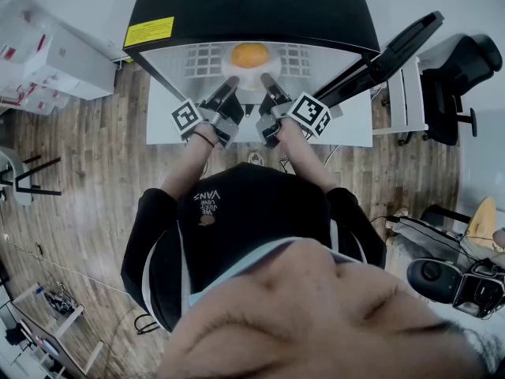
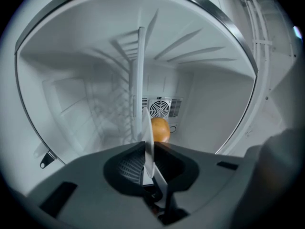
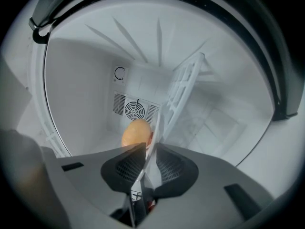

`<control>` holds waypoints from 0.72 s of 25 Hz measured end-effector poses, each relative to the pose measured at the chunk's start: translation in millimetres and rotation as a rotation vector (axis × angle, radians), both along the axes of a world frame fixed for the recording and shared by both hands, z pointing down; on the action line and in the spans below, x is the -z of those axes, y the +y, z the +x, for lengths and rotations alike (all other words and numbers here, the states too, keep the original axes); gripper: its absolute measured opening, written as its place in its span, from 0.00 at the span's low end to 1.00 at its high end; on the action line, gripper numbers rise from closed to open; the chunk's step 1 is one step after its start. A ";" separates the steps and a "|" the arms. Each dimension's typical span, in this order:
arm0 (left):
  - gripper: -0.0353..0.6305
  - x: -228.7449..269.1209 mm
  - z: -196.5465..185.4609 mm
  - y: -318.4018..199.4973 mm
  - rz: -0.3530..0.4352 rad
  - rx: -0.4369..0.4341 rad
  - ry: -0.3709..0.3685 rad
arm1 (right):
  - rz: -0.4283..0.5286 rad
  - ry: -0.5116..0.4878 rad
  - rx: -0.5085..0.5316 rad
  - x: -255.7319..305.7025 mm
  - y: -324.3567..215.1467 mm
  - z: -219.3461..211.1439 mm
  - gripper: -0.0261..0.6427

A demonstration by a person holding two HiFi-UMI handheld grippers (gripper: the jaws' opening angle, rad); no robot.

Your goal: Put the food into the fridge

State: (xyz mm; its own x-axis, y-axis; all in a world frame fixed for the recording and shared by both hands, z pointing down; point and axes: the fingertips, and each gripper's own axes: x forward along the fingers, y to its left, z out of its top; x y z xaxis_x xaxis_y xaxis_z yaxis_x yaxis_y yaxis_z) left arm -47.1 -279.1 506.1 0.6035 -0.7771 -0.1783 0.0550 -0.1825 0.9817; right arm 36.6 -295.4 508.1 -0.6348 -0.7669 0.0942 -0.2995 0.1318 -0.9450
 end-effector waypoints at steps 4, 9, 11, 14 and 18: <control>0.11 0.8 0.2 -0.1 0.004 0.005 0.008 | 0.011 0.009 0.006 0.8 0.3 -0.3 0.13; 0.17 5.4 -1.3 0.4 0.023 0.009 0.021 | 0.069 0.043 0.038 9.2 2.5 -4.2 0.24; 0.17 5.5 -3.3 0.7 0.026 0.013 0.018 | 0.089 0.057 0.047 12.8 3.4 -5.3 0.29; 0.18 5.6 -6.4 3.7 0.028 0.019 0.010 | 0.110 0.083 0.043 15.2 4.3 -2.4 0.32; 0.18 5.2 -8.7 10.0 0.057 0.017 -0.050 | 0.150 0.176 0.040 12.7 8.7 5.0 0.34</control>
